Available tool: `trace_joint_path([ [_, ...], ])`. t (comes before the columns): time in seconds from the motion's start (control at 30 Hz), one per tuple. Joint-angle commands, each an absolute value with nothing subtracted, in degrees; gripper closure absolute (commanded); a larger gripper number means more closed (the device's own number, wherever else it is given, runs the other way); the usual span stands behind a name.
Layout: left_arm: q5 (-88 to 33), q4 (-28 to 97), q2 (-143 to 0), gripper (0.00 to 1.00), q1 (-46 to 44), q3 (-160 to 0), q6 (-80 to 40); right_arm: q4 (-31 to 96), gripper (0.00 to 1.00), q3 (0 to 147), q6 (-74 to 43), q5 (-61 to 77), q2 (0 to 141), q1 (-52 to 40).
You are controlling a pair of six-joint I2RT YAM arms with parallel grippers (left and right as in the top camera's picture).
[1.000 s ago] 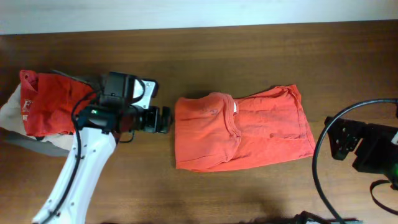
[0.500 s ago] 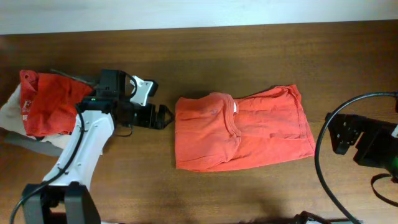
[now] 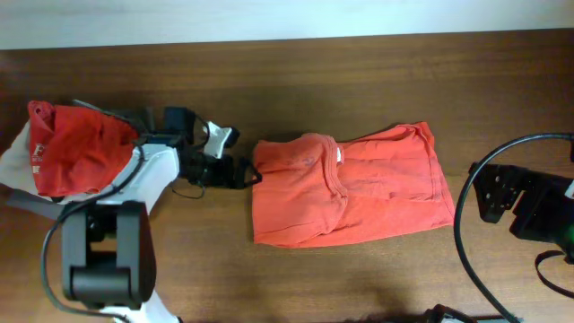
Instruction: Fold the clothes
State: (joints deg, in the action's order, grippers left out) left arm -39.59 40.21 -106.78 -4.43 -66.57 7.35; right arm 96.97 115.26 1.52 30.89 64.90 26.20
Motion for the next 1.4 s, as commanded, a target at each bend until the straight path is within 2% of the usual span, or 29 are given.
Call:
trace_joint_path([
  [0.0,-44.0,40.3,-110.8,0.01,-4.8,-66.2,8.2,97.3,0.01,115.3,1.5,30.6,65.1,25.7],
  [0.43,-44.2,37.5,-114.5,0.01,-11.1,-66.2,-0.3,97.3,0.01,115.3,1.5,30.6,65.4,25.7],
  [0.57,-41.7,36.2,-114.5,0.09,-12.8,-66.2,-5.1,97.3,0.01,115.3,1.5,30.6,65.4,25.7],
  [0.63,-40.5,36.0,-114.5,0.25,-13.1,-66.2,-6.5,97.3,0.01,115.3,1.5,30.6,65.4,25.7],
  [0.83,-40.5,35.5,-114.5,0.64,-13.1,-66.2,-6.7,97.3,0.01,115.3,1.5,30.6,65.4,25.7],
  [0.9,-40.5,35.5,-114.5,0.84,-13.1,-66.2,-6.7,97.3,0.01,115.3,1.5,30.6,65.4,25.7],
  [0.97,-40.5,35.7,-114.5,1.0,-12.9,-66.2,-6.7,97.3,0.01,115.3,1.5,30.6,65.4,25.7],
  [1.1,-37.9,40.6,-113.6,1.0,-10.9,-68.0,-6.9,97.3,0.01,115.3,1.5,30.6,65.4,25.7],
  [1.37,-18.7,62.3,-108.6,1.0,-6.1,-83.3,-4.2,97.3,0.01,115.3,1.4,30.6,65.4,25.7],
])
